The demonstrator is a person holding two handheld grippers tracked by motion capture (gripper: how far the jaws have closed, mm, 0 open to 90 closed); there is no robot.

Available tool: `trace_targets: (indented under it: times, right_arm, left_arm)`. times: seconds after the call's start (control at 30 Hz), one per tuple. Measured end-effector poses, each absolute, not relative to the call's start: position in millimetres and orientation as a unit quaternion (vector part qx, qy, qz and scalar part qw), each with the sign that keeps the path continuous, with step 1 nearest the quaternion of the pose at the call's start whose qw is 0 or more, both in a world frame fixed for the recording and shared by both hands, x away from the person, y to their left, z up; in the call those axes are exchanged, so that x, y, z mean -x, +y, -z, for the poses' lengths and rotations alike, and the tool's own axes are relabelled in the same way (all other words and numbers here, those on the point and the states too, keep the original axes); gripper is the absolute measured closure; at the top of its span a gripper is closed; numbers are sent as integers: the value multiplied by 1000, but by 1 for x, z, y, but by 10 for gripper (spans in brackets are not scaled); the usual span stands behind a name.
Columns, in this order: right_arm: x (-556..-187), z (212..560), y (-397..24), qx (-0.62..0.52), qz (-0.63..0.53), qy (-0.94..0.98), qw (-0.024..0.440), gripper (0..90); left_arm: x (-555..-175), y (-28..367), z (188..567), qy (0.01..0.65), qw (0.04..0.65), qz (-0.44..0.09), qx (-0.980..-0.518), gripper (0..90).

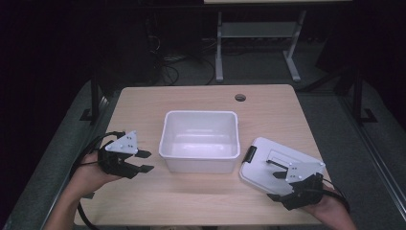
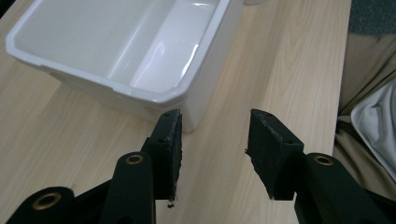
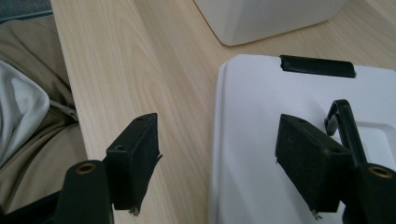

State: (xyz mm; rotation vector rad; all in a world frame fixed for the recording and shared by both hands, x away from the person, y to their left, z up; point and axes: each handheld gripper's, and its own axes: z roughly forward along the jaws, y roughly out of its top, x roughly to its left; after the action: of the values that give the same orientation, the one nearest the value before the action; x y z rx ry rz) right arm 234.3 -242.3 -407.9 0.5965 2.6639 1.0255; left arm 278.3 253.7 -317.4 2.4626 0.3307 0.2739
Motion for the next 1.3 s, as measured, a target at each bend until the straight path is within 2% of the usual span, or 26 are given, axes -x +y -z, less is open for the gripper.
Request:
trace_targets:
  times: [0.8,1.3]
  right_arm:
    - [-239,391,-240,-197,-334,913,128,303]
    - [-257,392,-252,-208,-309,918,138,325]
  left_arm:
    - [-266,265,359,137,321,-86,-933,503]
    - [-260,270,379,143,330,-73,-930,485]
